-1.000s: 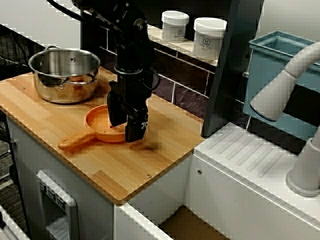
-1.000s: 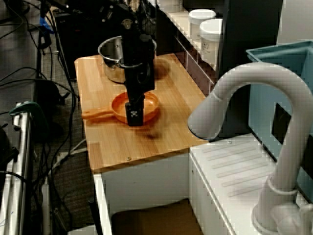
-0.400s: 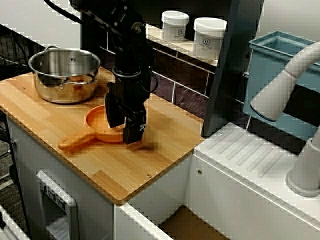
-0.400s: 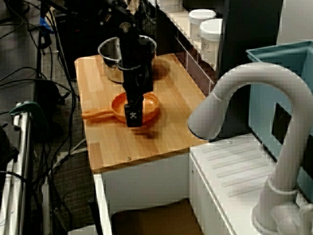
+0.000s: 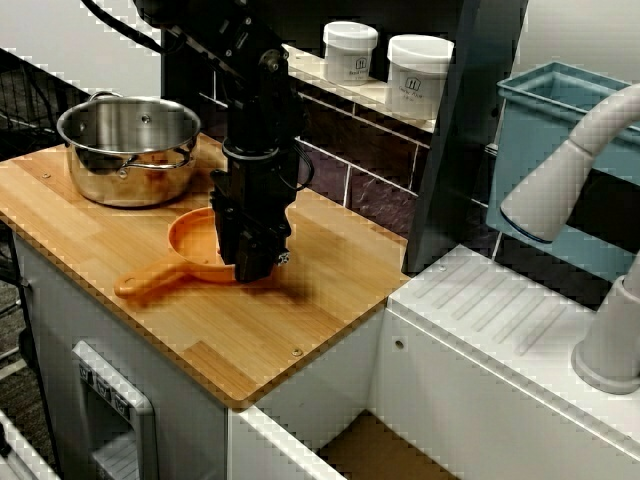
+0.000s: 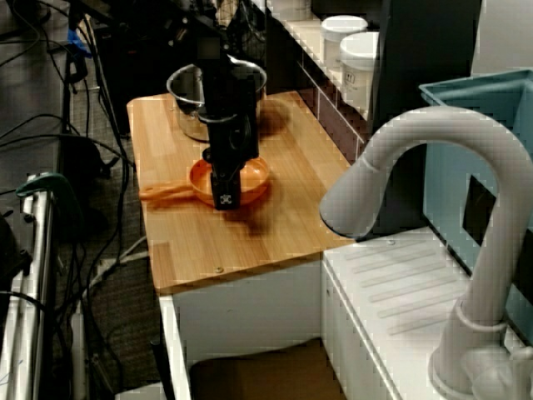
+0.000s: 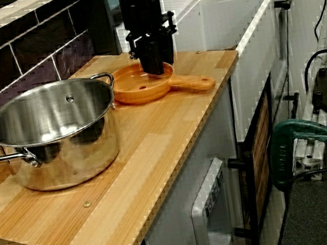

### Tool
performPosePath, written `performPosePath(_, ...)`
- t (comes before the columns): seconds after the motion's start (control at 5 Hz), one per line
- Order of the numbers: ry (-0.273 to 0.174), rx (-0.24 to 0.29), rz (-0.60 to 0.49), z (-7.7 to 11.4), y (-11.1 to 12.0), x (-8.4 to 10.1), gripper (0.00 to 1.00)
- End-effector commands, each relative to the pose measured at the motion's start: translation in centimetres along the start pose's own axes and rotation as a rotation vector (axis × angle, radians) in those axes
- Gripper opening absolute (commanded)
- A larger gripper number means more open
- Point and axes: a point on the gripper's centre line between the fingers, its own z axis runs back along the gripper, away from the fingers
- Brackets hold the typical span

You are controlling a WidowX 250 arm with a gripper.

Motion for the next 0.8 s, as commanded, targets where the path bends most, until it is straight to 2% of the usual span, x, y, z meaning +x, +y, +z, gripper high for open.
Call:
performPosePath(0.0, -0.058, -0.013, 0.024, 2.0, 1.2, 0.0, 0.0)
performPosePath(0.2, -0.072, -0.027, 0.02, 3.5, 1.5, -0.2, 0.0)
performPosePath(0.6, -0.127, -0.067, 0.012, 7.7, 1.3, -0.9, 0.0)
